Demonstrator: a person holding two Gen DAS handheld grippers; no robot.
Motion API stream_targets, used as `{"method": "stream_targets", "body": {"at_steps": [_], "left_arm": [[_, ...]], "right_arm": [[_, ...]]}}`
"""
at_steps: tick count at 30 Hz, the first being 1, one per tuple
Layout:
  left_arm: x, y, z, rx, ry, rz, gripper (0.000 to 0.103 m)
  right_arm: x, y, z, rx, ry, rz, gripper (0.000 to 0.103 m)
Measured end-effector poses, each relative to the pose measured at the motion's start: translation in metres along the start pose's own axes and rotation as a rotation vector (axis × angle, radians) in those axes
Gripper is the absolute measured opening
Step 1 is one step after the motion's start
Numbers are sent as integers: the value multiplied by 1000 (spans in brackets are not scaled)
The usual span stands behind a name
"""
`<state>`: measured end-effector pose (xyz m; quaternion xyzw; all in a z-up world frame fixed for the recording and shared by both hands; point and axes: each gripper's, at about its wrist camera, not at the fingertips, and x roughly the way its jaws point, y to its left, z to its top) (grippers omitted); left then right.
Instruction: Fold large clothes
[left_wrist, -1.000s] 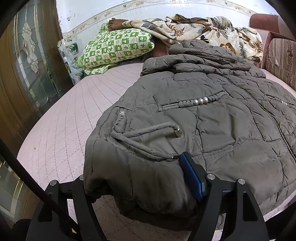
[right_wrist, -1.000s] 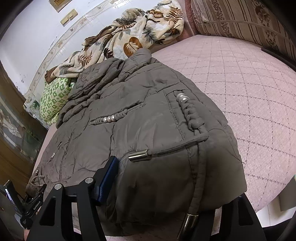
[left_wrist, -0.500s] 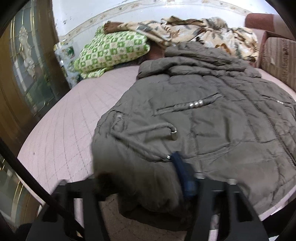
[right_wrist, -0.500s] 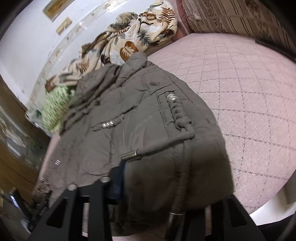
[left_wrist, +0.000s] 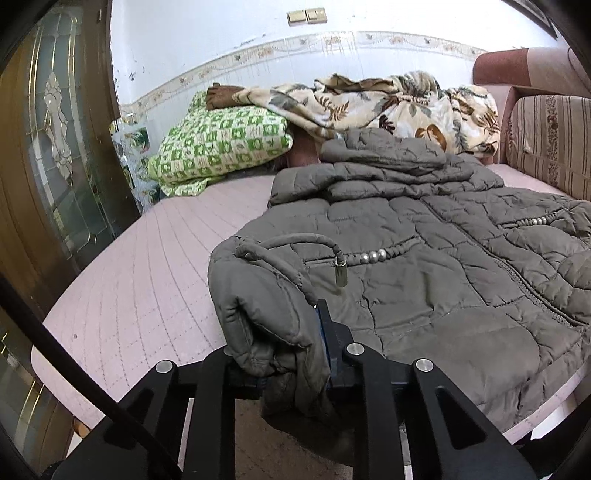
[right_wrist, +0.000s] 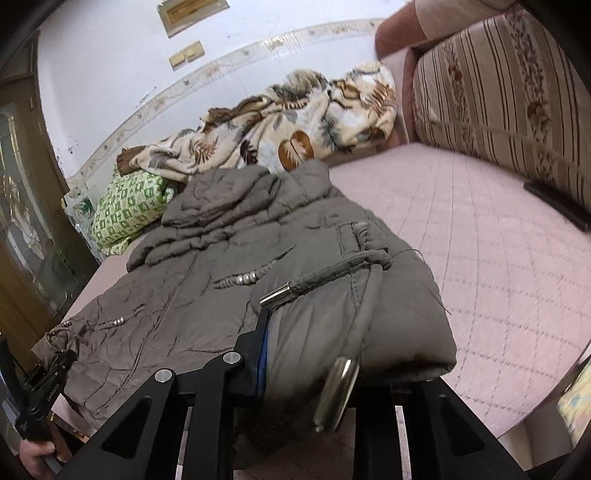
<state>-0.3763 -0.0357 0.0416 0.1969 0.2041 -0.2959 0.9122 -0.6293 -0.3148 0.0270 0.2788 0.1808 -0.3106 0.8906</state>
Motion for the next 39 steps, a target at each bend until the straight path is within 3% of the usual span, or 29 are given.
{"method": "stream_targets", "body": {"at_steps": [8, 17, 25, 30, 39], "left_arm": [[-17, 7, 7, -20, -38, -11, 20], [-32, 22, 25, -52, -50, -31, 20], [-33, 34, 70, -87, -109, -59, 20], [-27, 38, 109, -106, -158, -59, 20], [15, 40, 191, -115, -188, -51, 21]], "right_arm": [[-21, 14, 4, -71, -54, -7, 21], [-45, 16, 17, -76, -71, 50, 21], [-53, 21, 66, -41, -121, 133, 20], [-49, 37, 102, -84, -172, 149, 20], [-19, 55, 179, -106, -214, 175, 20]]}}
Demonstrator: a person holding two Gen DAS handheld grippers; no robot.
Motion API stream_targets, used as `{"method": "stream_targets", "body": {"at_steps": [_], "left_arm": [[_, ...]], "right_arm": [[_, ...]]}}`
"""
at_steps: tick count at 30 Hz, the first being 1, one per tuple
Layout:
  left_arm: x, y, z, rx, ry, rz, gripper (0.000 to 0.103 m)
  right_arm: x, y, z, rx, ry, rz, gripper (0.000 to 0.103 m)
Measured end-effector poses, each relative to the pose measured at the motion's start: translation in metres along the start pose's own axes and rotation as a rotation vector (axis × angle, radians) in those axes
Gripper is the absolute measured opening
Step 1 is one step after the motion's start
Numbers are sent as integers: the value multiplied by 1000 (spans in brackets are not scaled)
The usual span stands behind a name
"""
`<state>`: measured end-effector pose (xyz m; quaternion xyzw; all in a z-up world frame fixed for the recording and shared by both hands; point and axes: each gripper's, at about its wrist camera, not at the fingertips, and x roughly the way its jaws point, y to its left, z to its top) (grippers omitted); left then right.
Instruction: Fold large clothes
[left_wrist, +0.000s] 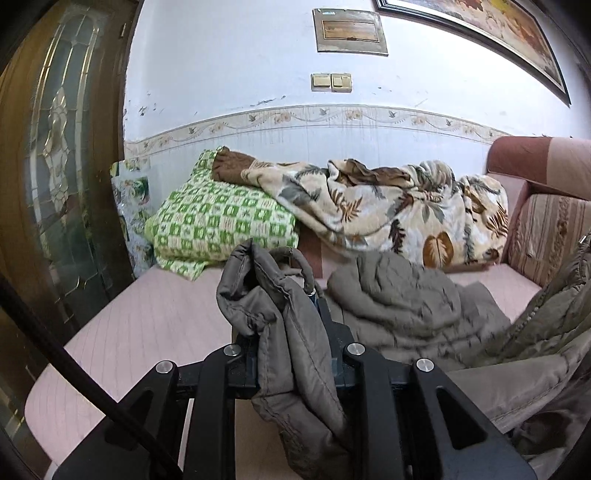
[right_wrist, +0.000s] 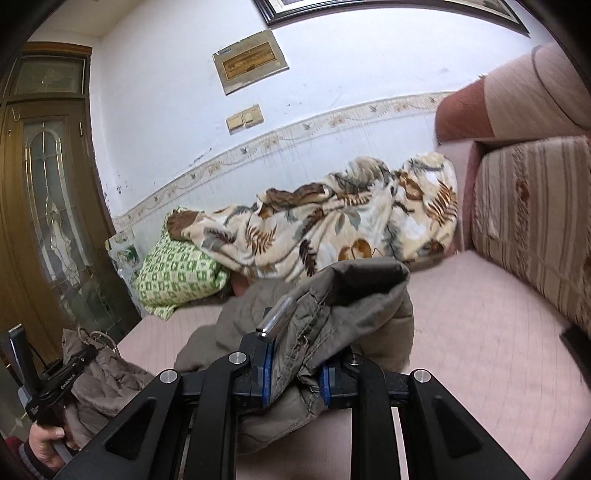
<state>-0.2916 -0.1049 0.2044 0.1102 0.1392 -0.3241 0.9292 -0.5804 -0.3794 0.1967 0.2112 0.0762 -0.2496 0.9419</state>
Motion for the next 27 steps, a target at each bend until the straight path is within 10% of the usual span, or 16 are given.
{"method": "stream_targets", "body": {"at_steps": [14, 18, 27], "left_arm": [[207, -18, 83, -147, 179, 32, 32], [275, -15, 82, -205, 254, 87, 64], [326, 33, 76, -229, 263, 214, 68]], "right_arm": [[191, -20, 85, 28, 63, -48, 20], [256, -38, 86, 53, 127, -83, 20], [369, -88, 55, 129, 274, -182, 22]]}}
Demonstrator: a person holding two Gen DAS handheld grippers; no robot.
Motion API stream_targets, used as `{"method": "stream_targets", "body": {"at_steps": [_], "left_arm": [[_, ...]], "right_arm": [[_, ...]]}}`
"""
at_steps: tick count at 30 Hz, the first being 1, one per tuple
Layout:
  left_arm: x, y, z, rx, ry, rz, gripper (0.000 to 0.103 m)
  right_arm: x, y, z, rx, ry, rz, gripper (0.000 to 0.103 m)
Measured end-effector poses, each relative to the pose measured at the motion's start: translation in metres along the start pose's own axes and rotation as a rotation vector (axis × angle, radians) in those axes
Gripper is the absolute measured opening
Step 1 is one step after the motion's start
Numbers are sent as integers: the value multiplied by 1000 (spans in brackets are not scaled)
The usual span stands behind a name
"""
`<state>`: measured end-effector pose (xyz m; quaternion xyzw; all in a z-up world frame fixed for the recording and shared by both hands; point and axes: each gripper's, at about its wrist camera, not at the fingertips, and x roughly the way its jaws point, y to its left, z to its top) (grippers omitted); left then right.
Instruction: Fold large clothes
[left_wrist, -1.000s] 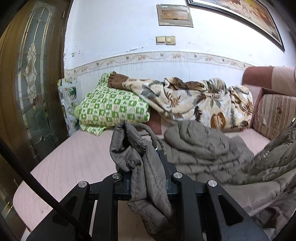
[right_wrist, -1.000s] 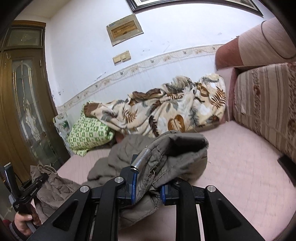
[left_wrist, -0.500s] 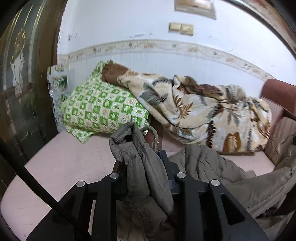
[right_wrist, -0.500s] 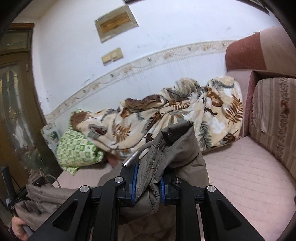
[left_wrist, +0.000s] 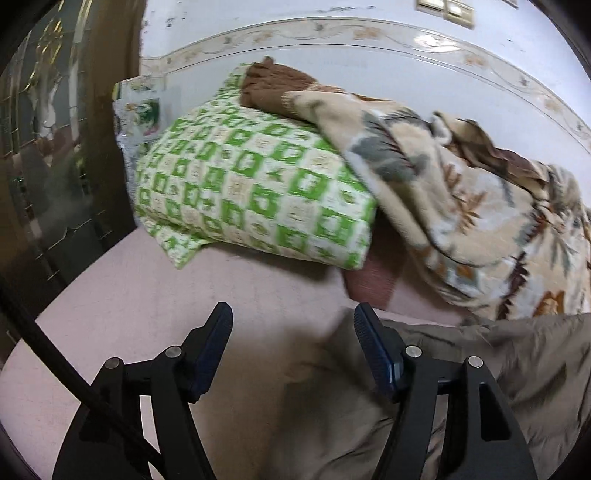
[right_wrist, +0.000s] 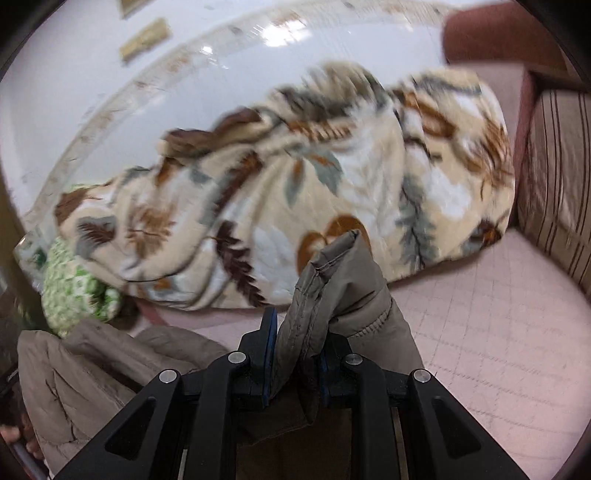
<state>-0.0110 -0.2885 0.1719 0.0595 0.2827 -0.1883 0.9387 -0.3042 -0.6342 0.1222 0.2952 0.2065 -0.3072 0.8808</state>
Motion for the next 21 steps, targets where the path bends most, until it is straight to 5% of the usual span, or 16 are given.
{"method": "stream_targets", "body": {"at_steps": [3, 6, 7, 12, 16, 21], "left_arm": [[0, 14, 2, -18, 4, -2, 68], [-12, 15, -1, 9, -2, -45, 68], [-18, 12, -2, 27, -10, -69, 68], [-64, -27, -28, 139, -39, -222, 68], [-83, -83, -67, 272, -10, -328, 68], [-64, -137, -98, 342, 33, -310, 68]], "right_arm": [[27, -20, 7, 109, 91, 2, 34], [21, -41, 17, 244, 86, 59, 69], [11, -45, 20, 262, 57, 76, 73], [-49, -35, 28, 165, -5, 155, 74], [-73, 8, -5, -20, 54, 180, 74], [-56, 49, -60, -142, 135, 193, 74]]}}
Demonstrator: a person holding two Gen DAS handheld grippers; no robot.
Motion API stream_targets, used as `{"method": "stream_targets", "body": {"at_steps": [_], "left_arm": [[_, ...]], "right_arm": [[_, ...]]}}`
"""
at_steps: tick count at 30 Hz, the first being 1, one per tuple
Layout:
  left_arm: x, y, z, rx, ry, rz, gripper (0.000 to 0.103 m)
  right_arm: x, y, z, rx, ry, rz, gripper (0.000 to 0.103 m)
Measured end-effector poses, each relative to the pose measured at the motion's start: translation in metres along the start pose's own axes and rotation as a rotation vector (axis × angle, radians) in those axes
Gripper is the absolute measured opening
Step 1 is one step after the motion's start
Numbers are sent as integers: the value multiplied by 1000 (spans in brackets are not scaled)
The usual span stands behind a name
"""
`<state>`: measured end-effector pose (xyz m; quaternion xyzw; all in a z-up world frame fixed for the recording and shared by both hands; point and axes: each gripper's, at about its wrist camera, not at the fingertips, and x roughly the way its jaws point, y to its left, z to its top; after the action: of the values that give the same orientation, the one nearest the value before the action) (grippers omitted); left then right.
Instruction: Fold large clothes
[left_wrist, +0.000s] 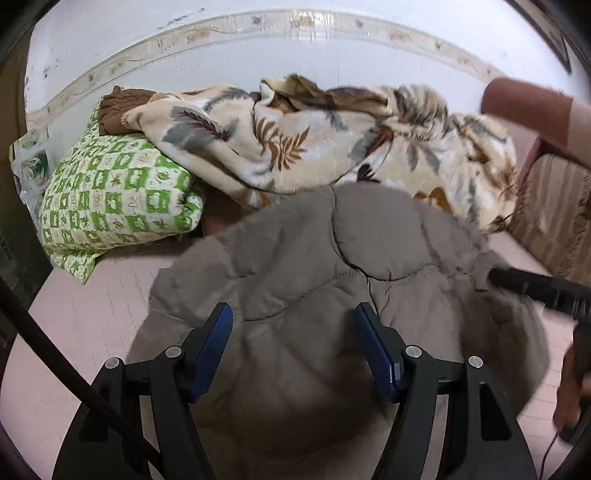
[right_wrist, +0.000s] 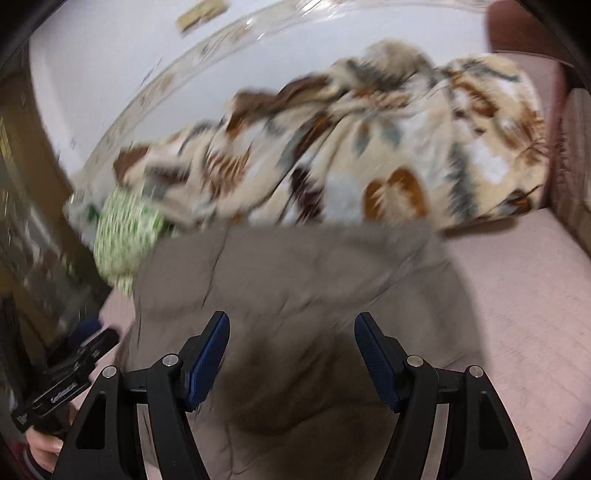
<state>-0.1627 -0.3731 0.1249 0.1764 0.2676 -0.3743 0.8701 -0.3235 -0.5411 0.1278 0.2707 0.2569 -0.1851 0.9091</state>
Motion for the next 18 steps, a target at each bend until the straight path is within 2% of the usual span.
{"method": "stream_targets", "body": {"at_steps": [3, 4, 8, 11, 14, 16, 18], "left_arm": [[37, -7, 1, 0, 81, 41, 68], [57, -5, 0, -1, 133, 64, 68], [104, 9, -5, -42, 263, 39, 72], [123, 12, -7, -56, 294, 46, 75], [133, 8, -4, -28, 334, 78, 75], [114, 9, -2, -45, 312, 78, 75], [86, 9, -7, -43, 260, 62, 75]], "right_arm": [[31, 11, -10, -58, 26, -50, 74], [46, 12, -10, -70, 48, -75, 74], [94, 3, -12, -119, 148, -148, 76], [120, -6, -16, -131, 230, -182, 79], [139, -11, -17, -129, 276, -212, 82], [139, -11, -12, -118, 299, -222, 82], [120, -9, -10, -92, 272, -210, 82]]}}
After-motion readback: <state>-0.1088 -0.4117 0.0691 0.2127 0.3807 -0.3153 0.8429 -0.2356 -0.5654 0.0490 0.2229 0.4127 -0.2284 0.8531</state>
